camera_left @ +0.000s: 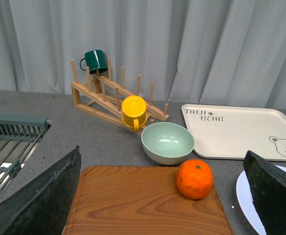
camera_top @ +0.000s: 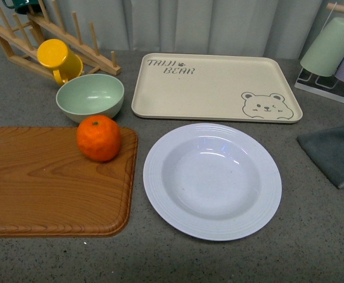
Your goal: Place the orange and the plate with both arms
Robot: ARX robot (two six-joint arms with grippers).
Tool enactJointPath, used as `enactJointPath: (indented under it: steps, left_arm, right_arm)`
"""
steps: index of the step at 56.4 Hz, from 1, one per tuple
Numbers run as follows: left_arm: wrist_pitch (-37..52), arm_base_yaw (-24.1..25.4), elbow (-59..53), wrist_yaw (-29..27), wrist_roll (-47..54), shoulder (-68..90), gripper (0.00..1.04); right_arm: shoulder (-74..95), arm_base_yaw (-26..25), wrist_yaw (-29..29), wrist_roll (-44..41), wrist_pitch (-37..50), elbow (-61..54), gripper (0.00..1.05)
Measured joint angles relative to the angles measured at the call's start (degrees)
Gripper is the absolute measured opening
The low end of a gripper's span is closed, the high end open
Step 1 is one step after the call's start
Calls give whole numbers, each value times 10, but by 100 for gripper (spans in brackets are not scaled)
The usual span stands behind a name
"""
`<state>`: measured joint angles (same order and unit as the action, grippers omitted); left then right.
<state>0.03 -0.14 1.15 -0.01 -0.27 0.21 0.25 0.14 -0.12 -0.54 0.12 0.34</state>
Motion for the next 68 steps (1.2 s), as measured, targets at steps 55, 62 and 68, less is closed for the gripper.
enactJointPath:
  steps: [55, 62, 68]
  left_arm:
    - [234, -86, 106, -113, -156, 495, 98]
    - [336, -130, 153, -53, -157, 687, 98]
    - [372, -157, 195, -54, -168, 815, 98]
  right_arm:
    - [0, 0, 0, 0, 0, 0, 96]
    - [0, 0, 0, 0, 0, 0, 96]
    - [0, 0, 0, 0, 0, 0, 96]
